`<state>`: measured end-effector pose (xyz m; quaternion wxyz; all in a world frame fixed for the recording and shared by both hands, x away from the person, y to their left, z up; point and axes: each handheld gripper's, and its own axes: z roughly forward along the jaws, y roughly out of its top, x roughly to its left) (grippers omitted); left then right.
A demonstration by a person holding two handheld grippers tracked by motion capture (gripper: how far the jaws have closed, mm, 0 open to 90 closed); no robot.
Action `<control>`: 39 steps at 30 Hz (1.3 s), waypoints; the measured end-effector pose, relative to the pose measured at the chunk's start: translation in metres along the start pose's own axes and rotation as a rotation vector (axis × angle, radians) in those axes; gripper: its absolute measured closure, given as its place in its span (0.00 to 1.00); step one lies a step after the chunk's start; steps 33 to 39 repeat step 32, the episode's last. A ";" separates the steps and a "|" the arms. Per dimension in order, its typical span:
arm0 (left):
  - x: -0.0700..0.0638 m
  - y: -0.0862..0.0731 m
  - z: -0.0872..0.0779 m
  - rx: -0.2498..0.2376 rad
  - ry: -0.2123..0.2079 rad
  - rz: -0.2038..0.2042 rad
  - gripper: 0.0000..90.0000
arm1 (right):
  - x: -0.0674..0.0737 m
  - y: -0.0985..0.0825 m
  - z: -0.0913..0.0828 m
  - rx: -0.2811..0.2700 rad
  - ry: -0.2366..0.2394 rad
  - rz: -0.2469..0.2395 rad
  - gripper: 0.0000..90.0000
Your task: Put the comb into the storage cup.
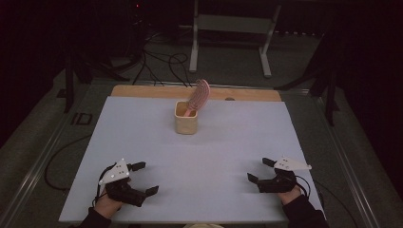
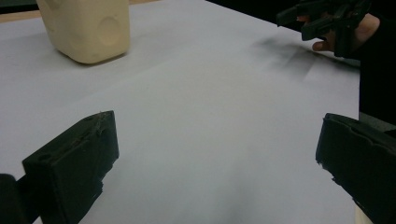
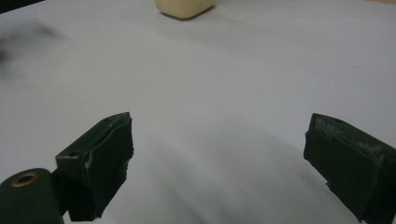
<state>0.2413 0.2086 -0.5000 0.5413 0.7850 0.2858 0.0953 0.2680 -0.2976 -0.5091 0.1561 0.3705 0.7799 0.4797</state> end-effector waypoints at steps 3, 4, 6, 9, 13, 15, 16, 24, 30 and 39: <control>0.000 0.000 -0.001 0.001 0.001 0.001 0.00 | 0.000 0.001 0.001 -0.006 -0.005 -0.005 0.09; 0.000 0.000 -0.001 0.001 0.002 0.001 0.00 | 0.000 0.001 0.002 -0.006 -0.008 -0.007 0.09; 0.000 0.000 -0.001 0.001 0.002 0.000 0.00 | 0.001 0.001 0.002 -0.009 -0.010 -0.011 0.09; 0.000 0.000 -0.001 0.001 0.003 0.001 0.00 | 0.002 0.002 0.004 -0.004 -0.013 -0.022 0.09; 0.000 0.000 -0.001 0.003 0.002 0.003 0.00 | 0.002 0.000 0.004 0.006 -0.012 -0.023 0.09; 0.000 0.000 -0.001 0.003 0.002 0.005 0.00 | 0.003 0.001 0.004 0.008 -0.011 -0.020 0.09; 0.000 0.000 -0.001 0.004 0.003 0.005 0.00 | 0.003 0.001 0.004 0.007 -0.009 -0.023 0.09; 0.000 0.000 -0.001 0.003 0.000 0.006 0.00 | 0.002 0.000 0.003 0.006 -0.010 -0.016 0.09; 0.000 0.000 -0.002 0.004 0.001 0.008 0.00 | 0.003 0.000 0.002 0.009 -0.013 -0.012 0.09; 0.000 0.000 -0.001 0.003 0.001 0.006 0.00 | 0.003 0.000 0.002 0.012 -0.013 -0.016 0.09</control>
